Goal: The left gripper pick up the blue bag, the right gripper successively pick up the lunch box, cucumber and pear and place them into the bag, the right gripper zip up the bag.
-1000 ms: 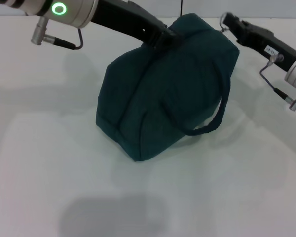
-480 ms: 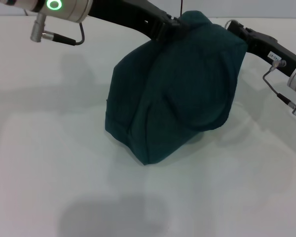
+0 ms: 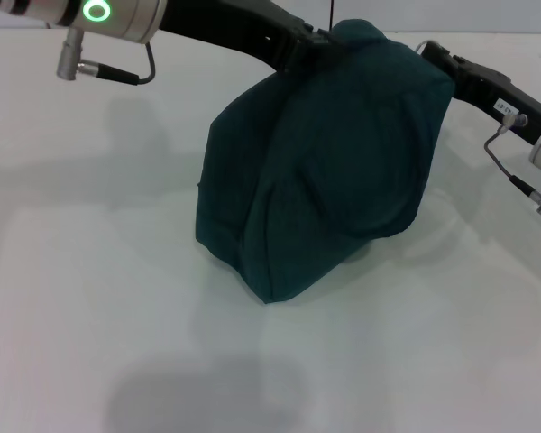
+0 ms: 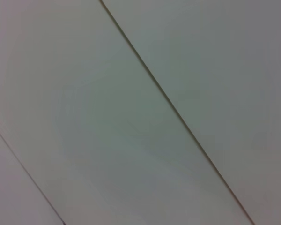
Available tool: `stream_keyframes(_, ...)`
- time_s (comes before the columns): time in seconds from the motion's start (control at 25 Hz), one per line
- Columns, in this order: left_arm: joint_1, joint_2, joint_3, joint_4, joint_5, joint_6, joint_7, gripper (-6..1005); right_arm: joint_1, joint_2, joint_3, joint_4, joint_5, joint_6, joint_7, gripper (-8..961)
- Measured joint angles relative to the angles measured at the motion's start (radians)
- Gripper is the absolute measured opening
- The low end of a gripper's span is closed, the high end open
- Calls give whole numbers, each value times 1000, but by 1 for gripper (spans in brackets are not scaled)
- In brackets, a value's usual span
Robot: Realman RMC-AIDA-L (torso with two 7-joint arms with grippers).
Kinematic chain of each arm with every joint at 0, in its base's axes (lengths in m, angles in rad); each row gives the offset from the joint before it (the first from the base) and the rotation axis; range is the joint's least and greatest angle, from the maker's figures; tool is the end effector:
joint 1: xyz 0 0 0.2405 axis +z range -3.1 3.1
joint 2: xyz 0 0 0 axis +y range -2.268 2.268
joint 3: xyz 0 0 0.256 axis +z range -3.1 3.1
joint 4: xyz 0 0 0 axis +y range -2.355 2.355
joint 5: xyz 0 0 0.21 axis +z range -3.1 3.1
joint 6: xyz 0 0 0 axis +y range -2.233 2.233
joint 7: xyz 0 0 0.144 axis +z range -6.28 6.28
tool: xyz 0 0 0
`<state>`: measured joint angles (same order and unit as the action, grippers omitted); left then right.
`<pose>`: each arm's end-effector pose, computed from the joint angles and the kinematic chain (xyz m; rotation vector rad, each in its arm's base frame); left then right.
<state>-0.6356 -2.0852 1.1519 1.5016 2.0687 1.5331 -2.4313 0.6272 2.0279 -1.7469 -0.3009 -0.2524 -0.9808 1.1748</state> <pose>-0.0814 0.3626 0.0474 -2.7764 -0.6963 -0.3913 0.2290 0.3986 -0.0369 -2.0299 1.0479 1.1628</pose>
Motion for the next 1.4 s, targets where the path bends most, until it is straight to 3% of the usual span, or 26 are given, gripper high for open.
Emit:
stream_keyframes(0.16,19,0,0,-26,-26,-46,48,39,-19,-2,9,-3,3,-42,0,39)
stream_keyframes(0.52,40,0,-41,-80,-99,-74,90,56,-84,-12,64,-6,6,-137,-14,229)
stream_keyframes(0.56,45,0,-51,-82,-109,-74,94,100,-87,-13,66,-6,6,-147,-15,250)
stream_keyframes(0.72,73,0,-97,-94,-170,-74,152,278,-96,-22,88,-1,-3,-214,-35,544)
stream_keyframes(0.84,115,2,-136,-128,-283,-67,253,456,-115,-51,89,-9,-11,-307,-57,686)
stream_keyframes(0.88,148,6,-159,-153,-353,-42,347,515,-123,-81,89,-10,-44,-393,-65,734)
stream_keyframes(0.92,148,6,-159,-153,-353,-42,347,548,-123,-81,89,-10,-44,-393,-65,757)
stream_keyframes(1.04,227,5,-192,-171,-384,-2,500,649,-132,-139,91,-18,-142,-537,-82,825)
stream_keyframes(1.16,313,4,-223,-193,-397,24,618,749,-138,-181,91,-22,-265,-664,-119,870)
stream_keyframes(1.28,379,4,-257,-246,-422,60,731,777,-158,-200,92,-23,-354,-743,-171,870)
stream_keyframes(1.4,442,4,-309,-339,-434,140,889,805,-185,-193,92,-23,-427,-783,-242,870)
